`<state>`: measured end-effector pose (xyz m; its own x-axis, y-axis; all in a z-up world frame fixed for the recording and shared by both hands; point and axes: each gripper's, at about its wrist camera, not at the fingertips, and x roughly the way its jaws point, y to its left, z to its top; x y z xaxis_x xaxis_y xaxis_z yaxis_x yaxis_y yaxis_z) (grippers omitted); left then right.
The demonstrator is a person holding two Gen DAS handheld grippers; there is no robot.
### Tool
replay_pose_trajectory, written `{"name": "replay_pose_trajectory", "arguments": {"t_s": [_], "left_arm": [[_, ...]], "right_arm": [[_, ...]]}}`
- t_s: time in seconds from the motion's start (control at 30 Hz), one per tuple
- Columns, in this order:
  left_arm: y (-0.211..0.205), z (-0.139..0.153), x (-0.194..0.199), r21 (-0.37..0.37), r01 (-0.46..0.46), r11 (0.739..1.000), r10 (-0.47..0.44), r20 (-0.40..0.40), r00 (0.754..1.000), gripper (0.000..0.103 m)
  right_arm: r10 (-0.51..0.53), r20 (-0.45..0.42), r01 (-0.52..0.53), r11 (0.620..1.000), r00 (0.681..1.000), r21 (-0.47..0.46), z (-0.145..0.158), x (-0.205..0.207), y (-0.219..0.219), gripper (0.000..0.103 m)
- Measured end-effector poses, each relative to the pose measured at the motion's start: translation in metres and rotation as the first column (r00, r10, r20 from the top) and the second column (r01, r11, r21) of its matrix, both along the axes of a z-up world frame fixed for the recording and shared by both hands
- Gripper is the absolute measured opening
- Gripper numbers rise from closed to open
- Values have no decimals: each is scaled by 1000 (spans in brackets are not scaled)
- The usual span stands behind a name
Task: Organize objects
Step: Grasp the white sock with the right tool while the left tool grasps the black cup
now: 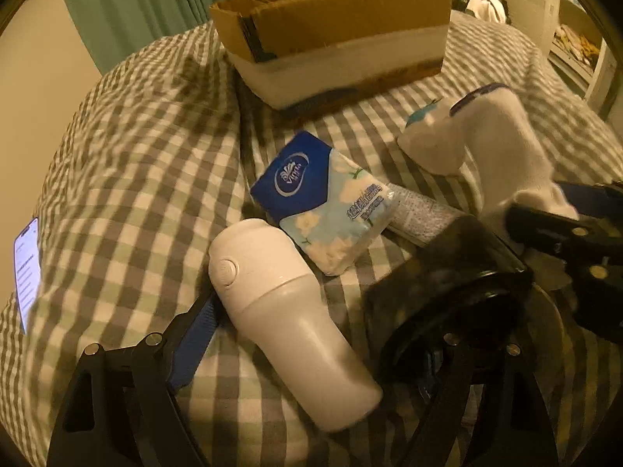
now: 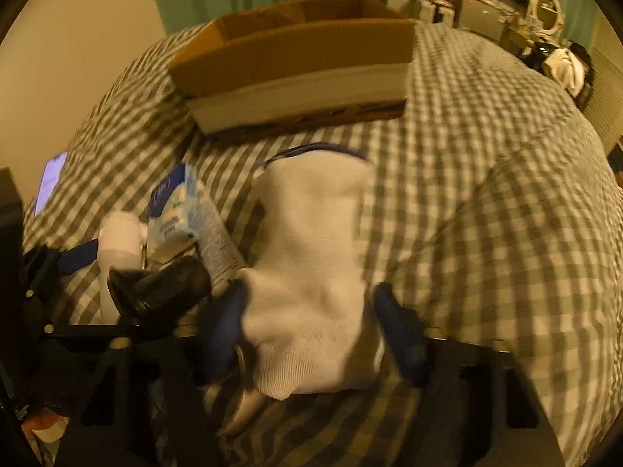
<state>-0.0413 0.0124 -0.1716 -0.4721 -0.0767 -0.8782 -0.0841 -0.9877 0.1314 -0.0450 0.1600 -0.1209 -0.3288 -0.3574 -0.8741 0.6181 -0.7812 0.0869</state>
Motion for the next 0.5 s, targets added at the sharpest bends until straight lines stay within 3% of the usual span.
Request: {"name": "replay_pose_trajectory", "arguments": {"t_s": [0.07,0.17,0.3,0.43,0.5], "left_arm": [[1,2,5,-4,4,1000,-4,-18,1000,69],[-1,12,14,19,1,1000,0,-56,998,54],[-3,29,28,69,7,998,0,-93,996,49],[2,46,40,78,22,997,-12,-133,991,10],[-1,53,43,88,23,996,-11,-142,990,9]], "right_arm": [[1,-19,-1,1000,1000,6,2,4,-1,47],[-7,-37,6,1000,999,-10,8,8,3,43],[-16,-67,15,1000,998,-12,16,16,7,43],[-18,-97,17,1000,995,-13,26,26,8,43],[-20,-107,18,1000,994,-16,31,30,10,43]]}}
